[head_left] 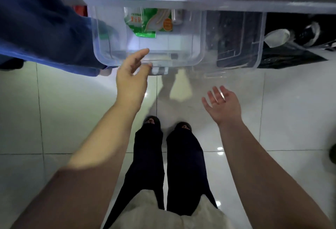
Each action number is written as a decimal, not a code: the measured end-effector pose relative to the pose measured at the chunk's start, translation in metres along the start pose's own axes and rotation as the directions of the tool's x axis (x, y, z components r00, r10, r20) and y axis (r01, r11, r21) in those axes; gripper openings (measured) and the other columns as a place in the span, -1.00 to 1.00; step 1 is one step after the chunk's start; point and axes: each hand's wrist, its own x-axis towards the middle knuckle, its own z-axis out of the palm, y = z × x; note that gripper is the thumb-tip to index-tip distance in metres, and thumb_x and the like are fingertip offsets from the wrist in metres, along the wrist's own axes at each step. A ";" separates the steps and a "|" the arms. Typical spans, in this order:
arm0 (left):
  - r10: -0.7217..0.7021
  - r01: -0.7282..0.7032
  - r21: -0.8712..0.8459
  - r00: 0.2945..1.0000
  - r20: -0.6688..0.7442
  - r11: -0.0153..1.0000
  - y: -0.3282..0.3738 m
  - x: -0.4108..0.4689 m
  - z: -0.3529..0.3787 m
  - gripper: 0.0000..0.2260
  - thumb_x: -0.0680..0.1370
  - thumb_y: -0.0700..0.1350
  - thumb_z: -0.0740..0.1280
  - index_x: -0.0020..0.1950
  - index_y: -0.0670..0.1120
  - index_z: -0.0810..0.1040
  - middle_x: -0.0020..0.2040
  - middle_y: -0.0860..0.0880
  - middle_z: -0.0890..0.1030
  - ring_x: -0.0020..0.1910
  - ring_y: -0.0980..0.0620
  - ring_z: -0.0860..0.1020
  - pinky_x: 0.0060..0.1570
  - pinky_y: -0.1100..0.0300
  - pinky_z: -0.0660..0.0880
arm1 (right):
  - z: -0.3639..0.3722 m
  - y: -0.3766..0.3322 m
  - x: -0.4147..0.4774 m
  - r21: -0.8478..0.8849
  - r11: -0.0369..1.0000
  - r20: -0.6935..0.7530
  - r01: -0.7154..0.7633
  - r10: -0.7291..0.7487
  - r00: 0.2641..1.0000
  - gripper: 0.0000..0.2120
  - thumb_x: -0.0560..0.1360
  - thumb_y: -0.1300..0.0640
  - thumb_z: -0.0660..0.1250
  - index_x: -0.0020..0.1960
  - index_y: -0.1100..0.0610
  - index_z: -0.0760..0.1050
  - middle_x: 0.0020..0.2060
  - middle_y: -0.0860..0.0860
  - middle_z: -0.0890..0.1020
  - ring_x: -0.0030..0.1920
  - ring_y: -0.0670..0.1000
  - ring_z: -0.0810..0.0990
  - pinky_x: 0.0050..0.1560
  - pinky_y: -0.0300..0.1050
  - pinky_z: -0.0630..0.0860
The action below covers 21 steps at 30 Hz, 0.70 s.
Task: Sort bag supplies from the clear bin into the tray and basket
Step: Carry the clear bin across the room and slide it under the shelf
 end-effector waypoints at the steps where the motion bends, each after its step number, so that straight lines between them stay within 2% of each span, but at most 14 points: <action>1: -0.027 0.028 -0.023 0.998 0.053 0.999 0.005 -0.004 0.013 -0.71 0.51 -0.28 0.32 0.13 0.03 0.60 0.12 0.05 0.60 0.11 0.12 0.53 0.16 0.22 0.45 | -0.005 -0.004 0.003 0.034 0.999 0.010 -0.025 0.025 1.000 -0.68 0.59 0.06 0.08 0.28 0.10 0.42 0.24 0.07 0.51 0.27 0.15 0.47 0.15 0.21 0.45; 4: -0.080 0.081 0.001 0.979 0.189 0.997 0.019 -0.013 0.057 -0.75 0.54 -0.23 0.32 0.17 0.00 0.58 0.16 -0.01 0.58 0.10 0.12 0.55 0.09 0.18 0.49 | -0.014 -0.015 0.018 0.200 0.970 0.098 -0.137 0.119 0.988 -0.62 0.56 0.00 0.16 0.31 0.14 0.38 0.24 0.14 0.50 0.19 0.22 0.51 0.06 0.26 0.48; 6: -0.145 0.154 -0.008 0.947 0.285 0.988 0.025 -0.017 0.086 -0.76 0.55 -0.16 0.31 0.20 0.02 0.57 0.17 -0.01 0.58 0.08 0.13 0.56 0.01 0.18 0.55 | -0.015 -0.018 0.031 0.313 0.926 0.143 -0.210 0.172 0.975 -0.57 0.54 -0.02 0.21 0.34 0.17 0.32 0.25 0.19 0.46 0.13 0.27 0.52 0.03 0.31 0.48; 7: -0.188 0.203 -0.010 0.924 0.332 0.979 0.028 -0.018 0.099 -0.75 0.56 -0.13 0.30 0.22 0.04 0.56 0.18 -0.01 0.58 0.12 0.08 0.55 0.03 0.14 0.56 | -0.015 -0.018 0.037 0.353 0.904 0.156 -0.242 0.198 0.968 -0.54 0.54 -0.02 0.22 0.36 0.17 0.29 0.27 0.22 0.43 0.14 0.28 0.51 0.00 0.35 0.47; 9: -0.252 0.270 0.015 0.878 0.407 0.963 0.033 -0.013 0.123 -0.73 0.56 -0.10 0.29 0.25 0.08 0.53 0.21 0.00 0.57 0.18 0.00 0.54 0.15 0.01 0.54 | -0.012 -0.017 0.051 0.402 0.864 0.181 -0.301 0.247 0.952 -0.47 0.54 -0.04 0.25 0.42 0.14 0.22 0.34 0.24 0.34 0.28 0.31 0.41 0.01 0.40 0.44; 11: -0.284 0.279 0.082 0.838 0.466 0.957 0.036 -0.007 0.149 -0.69 0.55 -0.07 0.31 0.28 0.12 0.48 0.26 0.01 0.52 0.25 -0.07 0.49 0.20 -0.09 0.50 | -0.011 -0.014 0.067 0.440 0.830 0.205 -0.342 0.278 0.939 -0.41 0.53 -0.06 0.27 0.47 0.07 0.16 0.41 0.21 0.25 0.40 0.30 0.26 0.10 0.42 0.38; 14: -0.330 0.241 0.232 0.782 0.529 0.942 0.034 0.001 0.193 -0.43 0.45 0.00 0.44 0.41 0.19 0.31 0.25 0.10 0.46 0.35 -0.14 0.37 0.12 -0.14 0.53 | -0.015 -0.008 0.090 0.416 0.856 0.185 -0.306 0.249 0.951 -0.43 0.50 -0.06 0.31 0.45 -0.02 0.20 0.45 0.15 0.15 0.44 0.30 0.16 0.17 0.45 0.33; 17: -0.351 0.194 0.328 0.769 0.535 0.925 0.034 0.007 0.235 -0.06 0.28 0.05 0.56 0.48 0.30 0.05 0.48 -0.03 0.25 0.42 -0.21 0.24 0.07 -0.28 0.50 | -0.019 -0.005 0.106 0.380 0.885 0.181 -0.268 0.213 0.960 -0.47 0.48 -0.04 0.34 0.40 -0.03 0.29 0.46 0.13 0.16 0.44 0.28 0.17 0.16 0.47 0.35; 19: -0.348 0.158 0.365 0.766 0.541 0.917 0.035 0.013 0.259 0.05 0.25 0.05 0.59 0.50 0.31 -0.07 0.53 -0.08 0.14 0.45 -0.21 0.20 0.03 -0.32 0.50 | -0.021 -0.002 0.112 0.390 0.876 0.232 -0.283 0.204 0.951 -0.44 0.45 -0.04 0.37 0.40 -0.03 0.30 0.45 0.12 0.19 0.43 0.27 0.19 0.11 0.45 0.39; 21: -0.344 0.107 0.426 0.775 0.530 0.899 0.032 0.015 0.278 0.10 0.26 0.02 0.60 0.50 0.30 -0.15 0.54 -0.05 0.14 0.41 -0.18 0.26 -0.05 -0.26 0.56 | -0.025 0.000 0.115 0.383 0.877 0.302 -0.290 0.178 0.937 -0.49 0.44 -0.07 0.35 0.36 -0.03 0.37 0.42 0.12 0.24 0.41 0.28 0.22 0.06 0.42 0.43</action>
